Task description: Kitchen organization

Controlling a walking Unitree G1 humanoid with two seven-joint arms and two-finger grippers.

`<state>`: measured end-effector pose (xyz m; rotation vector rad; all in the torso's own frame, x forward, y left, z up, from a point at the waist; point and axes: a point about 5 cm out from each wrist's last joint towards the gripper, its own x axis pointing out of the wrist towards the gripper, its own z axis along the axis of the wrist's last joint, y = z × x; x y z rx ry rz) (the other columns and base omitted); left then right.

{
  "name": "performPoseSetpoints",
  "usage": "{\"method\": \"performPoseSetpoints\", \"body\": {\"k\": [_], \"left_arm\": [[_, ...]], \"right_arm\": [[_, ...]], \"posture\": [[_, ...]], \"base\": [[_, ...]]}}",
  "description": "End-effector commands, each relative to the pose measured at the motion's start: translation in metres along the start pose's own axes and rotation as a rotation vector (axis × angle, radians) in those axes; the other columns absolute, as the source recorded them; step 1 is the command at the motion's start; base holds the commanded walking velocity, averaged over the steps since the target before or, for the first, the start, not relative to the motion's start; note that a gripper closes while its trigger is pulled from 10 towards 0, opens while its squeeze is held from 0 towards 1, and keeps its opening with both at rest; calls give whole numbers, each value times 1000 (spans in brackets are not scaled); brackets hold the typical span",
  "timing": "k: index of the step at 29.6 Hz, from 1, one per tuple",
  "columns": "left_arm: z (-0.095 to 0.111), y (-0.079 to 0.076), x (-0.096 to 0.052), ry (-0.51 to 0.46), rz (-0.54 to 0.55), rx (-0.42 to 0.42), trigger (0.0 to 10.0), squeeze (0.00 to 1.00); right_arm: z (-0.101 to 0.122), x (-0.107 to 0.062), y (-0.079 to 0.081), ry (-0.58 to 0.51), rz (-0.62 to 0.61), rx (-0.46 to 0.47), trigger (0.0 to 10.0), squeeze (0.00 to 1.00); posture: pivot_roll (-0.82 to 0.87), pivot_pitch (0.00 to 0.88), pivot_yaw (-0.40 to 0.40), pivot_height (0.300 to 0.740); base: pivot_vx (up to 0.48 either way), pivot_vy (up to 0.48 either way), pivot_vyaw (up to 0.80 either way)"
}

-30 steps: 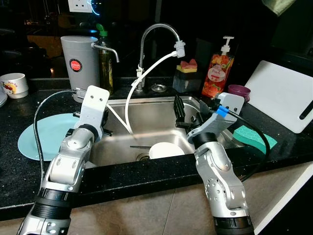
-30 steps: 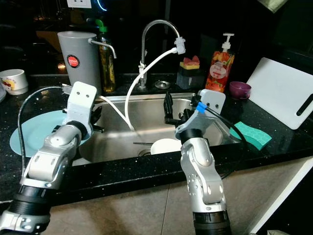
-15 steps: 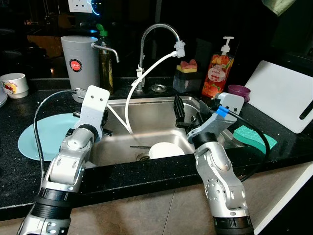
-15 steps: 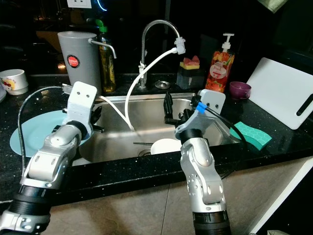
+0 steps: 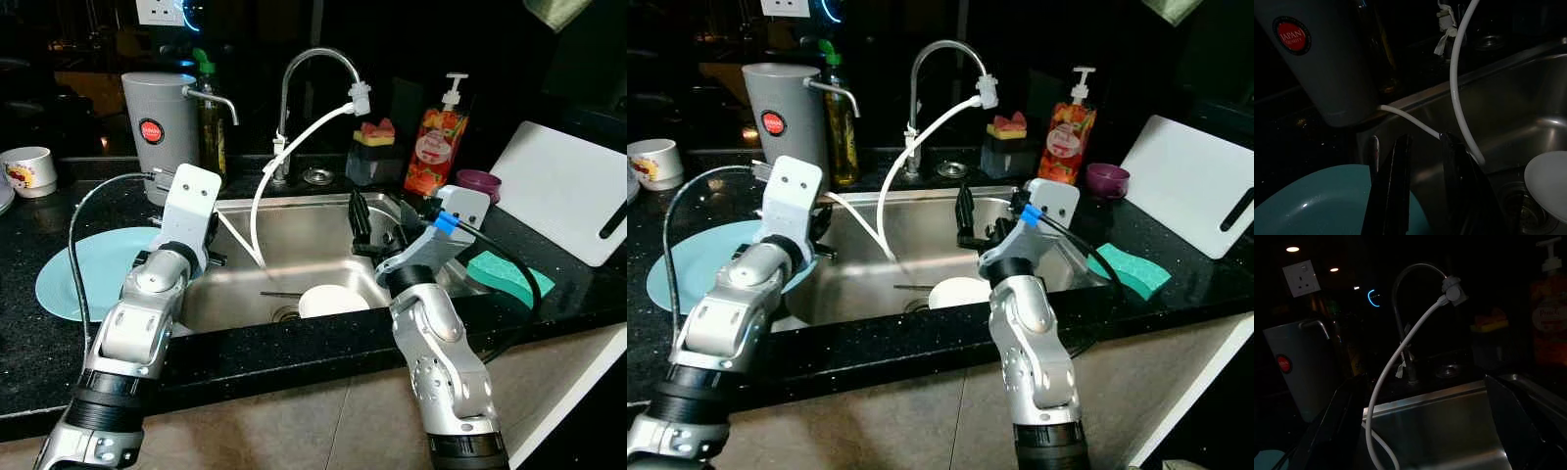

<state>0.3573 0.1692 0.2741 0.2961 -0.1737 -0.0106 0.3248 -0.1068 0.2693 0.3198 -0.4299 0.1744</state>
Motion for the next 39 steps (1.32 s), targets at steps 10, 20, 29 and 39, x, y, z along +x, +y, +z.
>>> {"method": "performPoseSetpoints", "body": {"k": [10,20,29,39], "left_arm": [[1,-2,4,-7,1,8,10000,0],[-9,4,11,64,37,-12,10000,0],[-18,30,26,213,31,-77,10000,1000],[-38,45,37,357,43,-208,10000,0]], "right_arm": [[5,3,-2,-20,-2,-10,10000,0],[6,3,-3,-25,-4,-15,10000,0],[7,1,-5,-30,-20,-23,10000,0],[6,-2,-8,-28,-37,-23,10000,0]], "posture": [[111,23,-70,740],[104,6,-66,740],[72,0,-41,740],[66,13,-38,740]], "base": [[0,0,0],[0,0,0],[0,0,0],[0,0,0]]}}
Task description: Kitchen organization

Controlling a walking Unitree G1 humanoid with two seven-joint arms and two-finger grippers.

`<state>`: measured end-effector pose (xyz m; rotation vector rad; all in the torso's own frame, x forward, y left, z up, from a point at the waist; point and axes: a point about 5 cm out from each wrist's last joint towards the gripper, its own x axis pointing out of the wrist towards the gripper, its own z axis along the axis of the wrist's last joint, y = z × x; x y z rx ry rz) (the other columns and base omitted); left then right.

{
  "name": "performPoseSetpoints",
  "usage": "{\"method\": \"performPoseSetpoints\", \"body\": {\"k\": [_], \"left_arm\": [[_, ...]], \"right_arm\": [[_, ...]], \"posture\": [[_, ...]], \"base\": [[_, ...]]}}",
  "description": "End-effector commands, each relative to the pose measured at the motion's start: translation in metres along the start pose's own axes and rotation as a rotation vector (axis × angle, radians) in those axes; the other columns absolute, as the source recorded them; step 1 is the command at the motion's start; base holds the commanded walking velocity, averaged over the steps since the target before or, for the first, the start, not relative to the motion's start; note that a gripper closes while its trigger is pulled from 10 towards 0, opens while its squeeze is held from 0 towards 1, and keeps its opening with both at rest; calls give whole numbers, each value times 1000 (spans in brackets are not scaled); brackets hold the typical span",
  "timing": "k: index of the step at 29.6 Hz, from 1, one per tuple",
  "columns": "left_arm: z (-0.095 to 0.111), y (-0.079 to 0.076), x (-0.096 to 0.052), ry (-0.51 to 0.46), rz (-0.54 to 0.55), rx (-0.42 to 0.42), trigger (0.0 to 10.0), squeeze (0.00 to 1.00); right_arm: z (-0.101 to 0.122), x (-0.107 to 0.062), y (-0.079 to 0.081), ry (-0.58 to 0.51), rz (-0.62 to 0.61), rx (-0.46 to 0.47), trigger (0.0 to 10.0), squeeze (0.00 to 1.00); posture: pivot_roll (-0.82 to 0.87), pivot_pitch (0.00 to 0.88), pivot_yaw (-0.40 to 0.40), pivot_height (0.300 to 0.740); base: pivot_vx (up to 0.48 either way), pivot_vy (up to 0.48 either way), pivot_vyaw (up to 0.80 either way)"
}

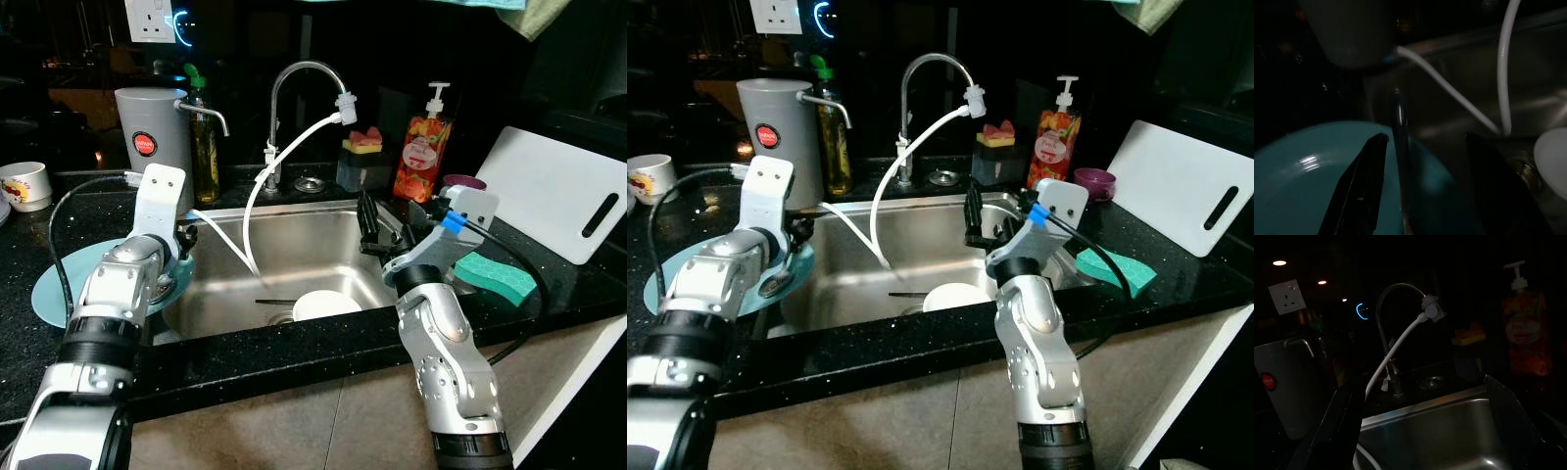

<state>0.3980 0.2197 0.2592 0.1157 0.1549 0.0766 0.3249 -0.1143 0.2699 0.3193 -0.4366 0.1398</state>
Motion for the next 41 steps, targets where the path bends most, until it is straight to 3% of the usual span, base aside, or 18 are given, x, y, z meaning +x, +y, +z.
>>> {"method": "performPoseSetpoints", "body": {"k": [1,8,26,27,28,29,30,31,41], "left_arm": [[-5,3,4,42,-27,-65,10000,0],[-23,14,10,120,6,-176,10000,0],[-39,21,13,180,-1,-239,10000,0],[-43,22,13,193,7,-232,8471,0],[-45,24,13,203,20,-221,4745,0],[-47,25,13,209,34,-206,1843,0],[-48,27,13,212,44,-197,1843,0],[-48,29,12,211,62,-186,0,0],[-46,46,10,186,210,-94,0,0]], "right_arm": [[3,-2,-1,-14,-6,-15,10000,0],[1,-2,-1,-5,-3,-18,10000,0],[0,-1,0,2,4,-16,10000,0],[0,-1,0,3,4,-16,10000,0],[0,-1,0,3,5,-15,10000,0],[0,-1,0,3,5,-16,10000,0],[0,-1,0,3,5,-16,10000,0],[0,-1,0,2,4,-16,10000,0],[0,-1,0,1,5,-12,10000,0]], "posture": [[66,13,-38,740],[58,19,-50,740],[60,20,-57,740],[64,25,-61,740],[64,25,-61,740],[64,25,-61,740],[64,25,-61,740],[63,25,-60,740],[69,26,-61,740]], "base": [[0,0,0],[0,0,0],[0,0,0],[0,0,0],[0,0,0],[0,0,0],[0,0,0],[0,0,0],[0,0,0]]}}
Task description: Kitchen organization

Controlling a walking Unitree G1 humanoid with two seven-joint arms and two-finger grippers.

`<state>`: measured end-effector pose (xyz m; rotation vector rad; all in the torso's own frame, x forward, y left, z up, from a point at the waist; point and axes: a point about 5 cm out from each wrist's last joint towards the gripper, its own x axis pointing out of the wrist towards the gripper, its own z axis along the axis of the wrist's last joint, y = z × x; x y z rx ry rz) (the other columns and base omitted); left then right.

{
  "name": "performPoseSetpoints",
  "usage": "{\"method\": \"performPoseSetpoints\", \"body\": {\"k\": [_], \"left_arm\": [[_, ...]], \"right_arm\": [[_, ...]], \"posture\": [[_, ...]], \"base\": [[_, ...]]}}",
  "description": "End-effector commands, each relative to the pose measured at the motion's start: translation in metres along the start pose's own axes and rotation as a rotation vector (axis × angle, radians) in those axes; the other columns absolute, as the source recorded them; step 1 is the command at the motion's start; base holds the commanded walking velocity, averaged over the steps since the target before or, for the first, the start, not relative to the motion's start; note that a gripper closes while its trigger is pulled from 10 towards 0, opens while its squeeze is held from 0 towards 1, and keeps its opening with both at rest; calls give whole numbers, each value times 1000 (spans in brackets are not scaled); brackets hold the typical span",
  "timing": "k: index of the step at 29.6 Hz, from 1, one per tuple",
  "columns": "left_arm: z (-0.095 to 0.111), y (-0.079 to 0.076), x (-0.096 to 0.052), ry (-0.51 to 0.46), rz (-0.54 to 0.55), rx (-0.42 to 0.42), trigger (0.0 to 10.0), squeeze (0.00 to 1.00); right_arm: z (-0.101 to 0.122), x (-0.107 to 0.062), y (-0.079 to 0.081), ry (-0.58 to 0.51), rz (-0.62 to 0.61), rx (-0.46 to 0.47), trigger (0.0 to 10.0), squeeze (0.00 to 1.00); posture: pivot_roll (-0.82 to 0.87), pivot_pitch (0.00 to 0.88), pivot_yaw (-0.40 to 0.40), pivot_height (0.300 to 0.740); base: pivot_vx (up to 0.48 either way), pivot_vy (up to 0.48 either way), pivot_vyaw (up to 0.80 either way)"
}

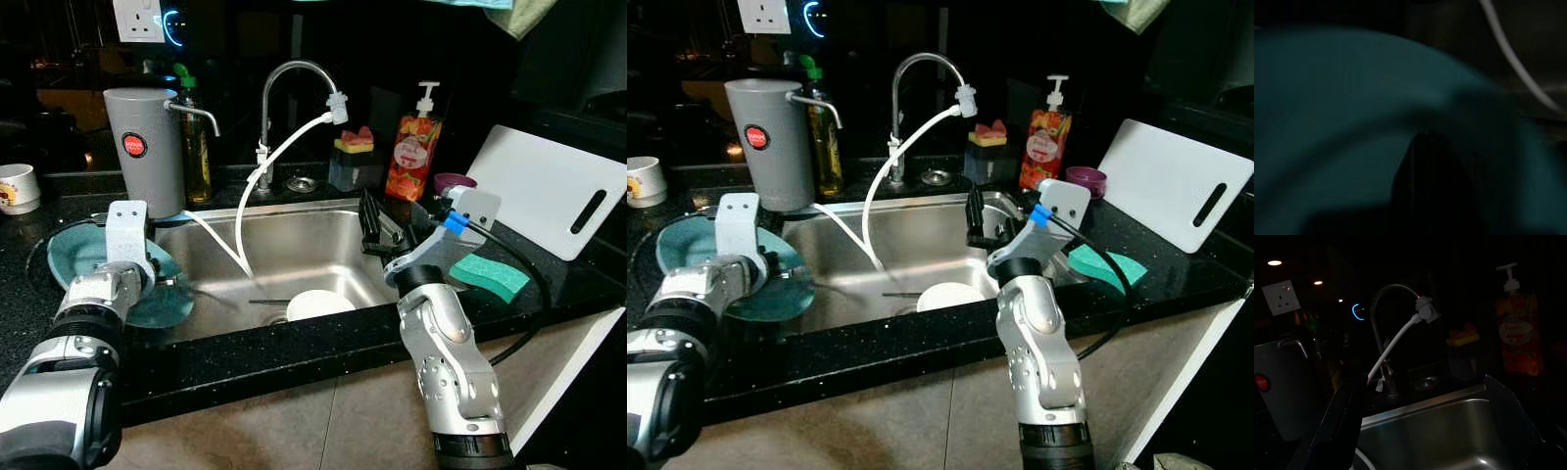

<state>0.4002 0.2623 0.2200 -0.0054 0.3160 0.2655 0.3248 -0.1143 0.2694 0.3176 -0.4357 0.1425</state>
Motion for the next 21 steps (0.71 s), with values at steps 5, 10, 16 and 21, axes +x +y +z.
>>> {"method": "performPoseSetpoints", "body": {"k": [5,10,16,21], "left_arm": [[-1,12,0,-5,68,43,0,0],[2,20,-1,-29,138,75,0,0],[3,25,-2,-57,190,124,1216,0],[37,25,-13,-282,235,157,10000,0]], "right_arm": [[0,0,1,0,3,-9,10000,0],[0,1,1,2,6,-7,10000,0],[0,1,2,3,11,-6,10000,0],[0,1,2,3,12,-7,10000,0]], "posture": [[71,25,-61,740],[76,25,-65,740],[77,25,-67,740],[76,28,-68,740]], "base": [[0,0,0],[0,0,0],[0,0,0],[0,0,0]]}}
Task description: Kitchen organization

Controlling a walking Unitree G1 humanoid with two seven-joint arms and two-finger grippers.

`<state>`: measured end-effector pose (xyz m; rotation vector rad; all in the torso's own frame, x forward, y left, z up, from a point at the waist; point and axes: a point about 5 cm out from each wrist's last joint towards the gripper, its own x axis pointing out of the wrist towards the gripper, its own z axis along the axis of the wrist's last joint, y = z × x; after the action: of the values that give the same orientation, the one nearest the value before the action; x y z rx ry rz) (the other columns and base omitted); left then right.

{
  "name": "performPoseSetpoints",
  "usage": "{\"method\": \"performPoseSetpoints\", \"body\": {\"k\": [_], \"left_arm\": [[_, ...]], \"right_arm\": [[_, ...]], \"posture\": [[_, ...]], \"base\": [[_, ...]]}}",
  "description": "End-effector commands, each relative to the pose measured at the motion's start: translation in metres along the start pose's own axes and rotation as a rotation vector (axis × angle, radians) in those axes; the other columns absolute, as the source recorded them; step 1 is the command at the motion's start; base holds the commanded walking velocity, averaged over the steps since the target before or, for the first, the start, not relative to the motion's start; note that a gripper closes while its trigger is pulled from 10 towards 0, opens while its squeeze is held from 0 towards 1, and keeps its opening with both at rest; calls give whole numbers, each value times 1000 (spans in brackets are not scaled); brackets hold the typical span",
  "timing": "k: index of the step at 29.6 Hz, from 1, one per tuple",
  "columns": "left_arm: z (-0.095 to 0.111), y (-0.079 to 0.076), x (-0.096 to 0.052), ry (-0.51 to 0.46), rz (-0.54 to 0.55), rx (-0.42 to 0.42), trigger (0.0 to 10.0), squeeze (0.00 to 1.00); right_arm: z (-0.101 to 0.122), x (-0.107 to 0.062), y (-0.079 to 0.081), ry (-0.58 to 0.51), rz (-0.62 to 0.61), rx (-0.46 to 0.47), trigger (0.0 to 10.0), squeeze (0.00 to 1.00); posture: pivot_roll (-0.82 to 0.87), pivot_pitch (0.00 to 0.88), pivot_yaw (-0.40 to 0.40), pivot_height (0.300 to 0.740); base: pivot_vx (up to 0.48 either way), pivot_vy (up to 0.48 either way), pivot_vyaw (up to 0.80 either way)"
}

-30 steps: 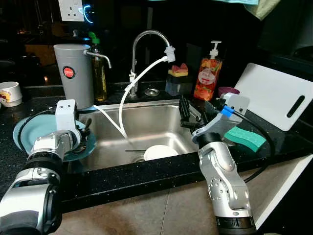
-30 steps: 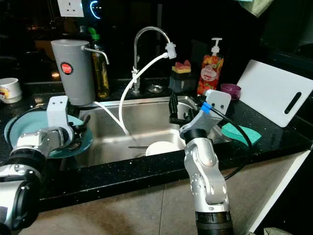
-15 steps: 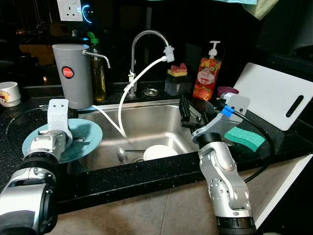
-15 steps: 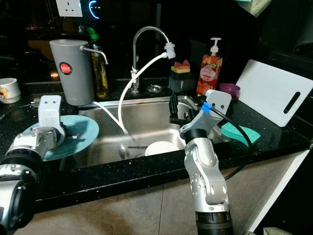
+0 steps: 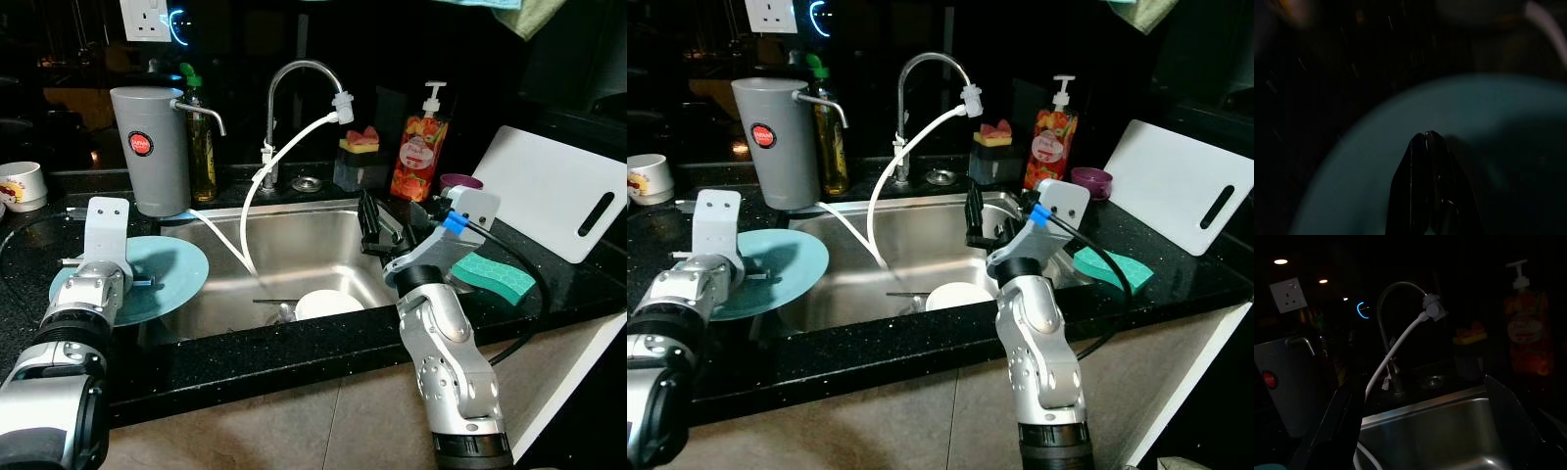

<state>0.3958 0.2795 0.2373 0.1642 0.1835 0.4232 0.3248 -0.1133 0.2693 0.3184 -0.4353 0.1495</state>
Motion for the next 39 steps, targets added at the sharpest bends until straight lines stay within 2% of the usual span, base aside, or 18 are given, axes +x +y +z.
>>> {"method": "performPoseSetpoints", "body": {"k": [1,6,9,10,12,13,18,19,20,21,22,23,24,25,28,29,30,39], "left_arm": [[21,10,-3,-132,60,27,10000,0],[42,29,-11,-265,195,39,10000,0],[50,41,-18,-308,244,3,10000,0],[49,47,-19,-300,244,-45,10000,969],[47,50,-21,-288,241,-86,10000,1000],[44,54,-22,-267,244,-126,10000,1000],[19,71,-34,-159,266,-476,10000,1000],[19,71,-34,-159,266,-476,10000,1000],[14,72,-36,-135,266,-530,10000,1000],[8,72,-40,-114,268,-580,10000,706],[-2,72,-45,-62,257,-649,10000,635],[-2,72,-45,-62,257,-649,10000,635],[-6,71,-47,-42,251,-667,10000,718],[-9,71,-49,-30,246,-674,10000,1000],[-12,69,-51,-15,228,-686,10000,1000],[-13,67,-53,-9,215,-695,10000,957],[-14,62,-58,5,171,-725,10000,0],[-21,56,-67,47,157,-763,10000,0]], "right_arm": [[0,1,1,2,5,-9,10000,0],[0,0,2,2,7,-6,10000,0],[0,-1,2,3,7,-5,10000,0],[-1,-1,2,4,6,-4,10000,0],[-1,-2,3,5,6,-3,10000,0],[-1,-2,2,7,6,-3,10000,0],[-3,-3,3,17,13,-2,10000,0],[-3,-3,3,17,13,-2,10000,0],[-4,-3,3,18,14,-2,10000,0],[-4,-2,3,21,18,-3,10000,0],[-5,-2,4,25,24,-3,10000,0],[-5,-2,4,25,24,-3,10000,0],[-5,-1,4,27,26,-2,10000,0],[-5,-1,5,28,29,-1,10000,0],[-6,-1,5,30,33,0,10000,0],[-6,-1,6,31,35,1,10000,0],[-7,0,7,33,39,4,10000,0],[-8,-1,7,36,43,6,10000,0]], "posture": [[76,28,-68,740],[81,33,-66,740],[85,35,-61,740],[87,36,-59,740],[90,38,-59,740],[90,38,-59,740],[94,45,-62,740],[94,45,-62,740],[94,45,-62,740],[103,49,-67,740],[114,52,-75,740],[114,52,-75,740],[114,52,-75,740],[114,52,-75,740],[114,52,-75,740],[114,52,-75,740],[114,52,-75,740],[129,54,-78,740]], "base": [[0,0,0],[0,0,0],[0,0,0],[0,0,0],[0,0,0],[0,0,0],[0,0,0],[0,0,0],[0,0,0],[0,0,0],[0,0,0],[0,0,0],[0,0,0],[0,0,0],[0,0,0],[0,0,0],[0,0,0],[0,0,0]]}}
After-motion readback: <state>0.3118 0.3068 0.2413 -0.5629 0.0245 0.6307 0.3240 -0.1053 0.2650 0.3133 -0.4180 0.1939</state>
